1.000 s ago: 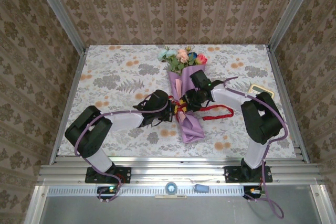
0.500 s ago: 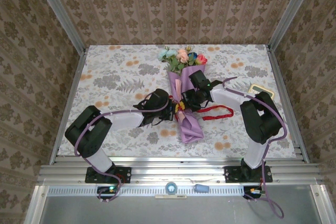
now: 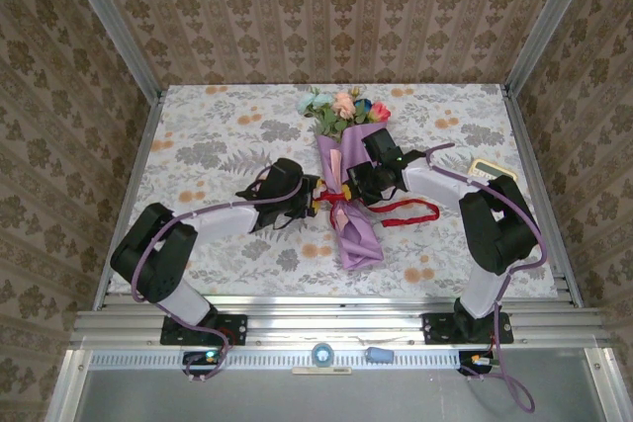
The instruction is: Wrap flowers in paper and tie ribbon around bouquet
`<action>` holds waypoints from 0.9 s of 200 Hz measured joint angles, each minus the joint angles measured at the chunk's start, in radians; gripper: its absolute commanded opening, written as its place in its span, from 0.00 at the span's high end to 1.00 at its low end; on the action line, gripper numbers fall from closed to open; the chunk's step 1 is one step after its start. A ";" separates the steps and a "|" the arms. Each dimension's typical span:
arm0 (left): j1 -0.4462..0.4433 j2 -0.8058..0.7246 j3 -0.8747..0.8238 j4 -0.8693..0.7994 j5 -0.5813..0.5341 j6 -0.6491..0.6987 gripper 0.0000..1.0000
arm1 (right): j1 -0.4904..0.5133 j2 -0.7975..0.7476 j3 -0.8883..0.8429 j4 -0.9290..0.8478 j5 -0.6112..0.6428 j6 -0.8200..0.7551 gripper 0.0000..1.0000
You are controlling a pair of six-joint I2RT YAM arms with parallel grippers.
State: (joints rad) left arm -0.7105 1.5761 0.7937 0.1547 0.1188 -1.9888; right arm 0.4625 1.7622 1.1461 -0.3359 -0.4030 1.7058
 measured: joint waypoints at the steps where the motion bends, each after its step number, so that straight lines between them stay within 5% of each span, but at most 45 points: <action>1: 0.000 0.000 0.000 0.000 0.001 0.000 0.46 | 0.000 0.000 -0.001 0.000 0.000 0.000 1.00; 115: 0.016 0.154 0.106 -0.024 0.065 0.017 0.47 | -0.015 -0.062 -0.055 0.017 0.004 0.000 1.00; 180: 0.018 0.218 0.158 -0.042 0.071 0.050 0.71 | -0.041 -0.088 -0.095 0.025 0.006 -0.001 1.00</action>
State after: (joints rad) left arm -0.6922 1.7943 0.9520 0.1131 0.1902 -1.9385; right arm 0.4213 1.6741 1.0515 -0.3111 -0.3965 1.7050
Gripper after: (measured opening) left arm 0.335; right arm 0.053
